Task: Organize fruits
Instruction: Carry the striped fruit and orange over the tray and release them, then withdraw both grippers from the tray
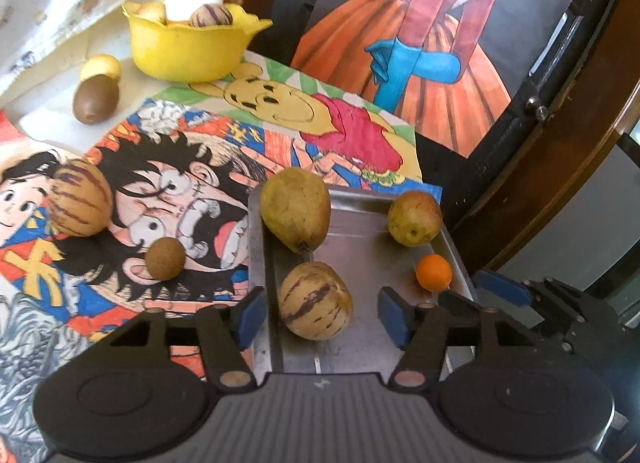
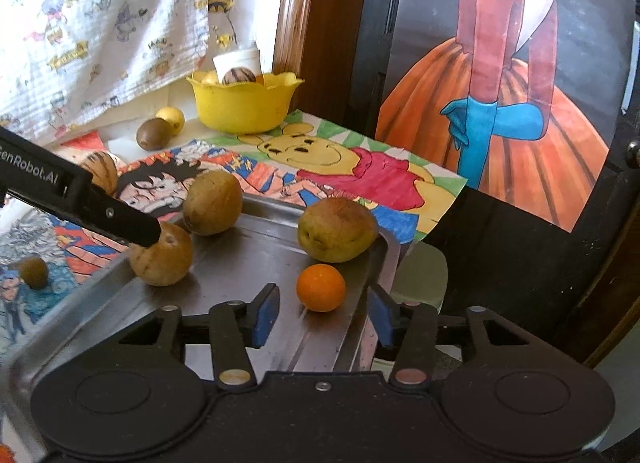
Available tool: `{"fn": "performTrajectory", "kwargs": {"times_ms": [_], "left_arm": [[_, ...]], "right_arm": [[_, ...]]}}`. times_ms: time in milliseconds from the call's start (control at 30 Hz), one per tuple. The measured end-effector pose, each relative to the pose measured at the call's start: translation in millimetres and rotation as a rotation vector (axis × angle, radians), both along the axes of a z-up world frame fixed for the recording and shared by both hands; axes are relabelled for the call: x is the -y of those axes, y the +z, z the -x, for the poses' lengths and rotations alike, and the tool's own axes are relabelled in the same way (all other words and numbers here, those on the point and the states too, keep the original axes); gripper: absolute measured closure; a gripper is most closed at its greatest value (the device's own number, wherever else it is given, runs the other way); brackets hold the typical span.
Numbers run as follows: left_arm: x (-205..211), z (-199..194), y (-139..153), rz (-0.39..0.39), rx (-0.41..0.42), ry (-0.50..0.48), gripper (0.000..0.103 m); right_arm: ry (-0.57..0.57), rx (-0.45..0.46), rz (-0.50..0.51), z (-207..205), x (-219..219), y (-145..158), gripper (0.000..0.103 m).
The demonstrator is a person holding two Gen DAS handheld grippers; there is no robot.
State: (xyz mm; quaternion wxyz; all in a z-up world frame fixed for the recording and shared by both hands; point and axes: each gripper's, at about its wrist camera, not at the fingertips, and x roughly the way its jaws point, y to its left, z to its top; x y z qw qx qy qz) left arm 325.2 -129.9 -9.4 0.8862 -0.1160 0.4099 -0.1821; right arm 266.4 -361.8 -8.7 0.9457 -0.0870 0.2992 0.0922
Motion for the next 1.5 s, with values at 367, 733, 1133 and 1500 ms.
{"fn": "performTrajectory", "kwargs": {"times_ms": [367,733,1133,1500], "left_arm": [[-38,52,33,0.008,0.109,0.134,0.003],[-80,118,38,-0.019,0.135,0.201,0.001],[-100,165,26,-0.091,0.133,0.192,0.001],[-105,182,7,-0.189,0.124,0.159,0.001]], "right_arm": [[0.033,0.067,-0.064,51,-8,36,0.018],[0.092,0.102,-0.097,103,-31,57,0.001],[0.171,0.048,-0.074,137,-54,51,0.001],[0.207,-0.046,-0.083,149,-64,30,0.001]]}}
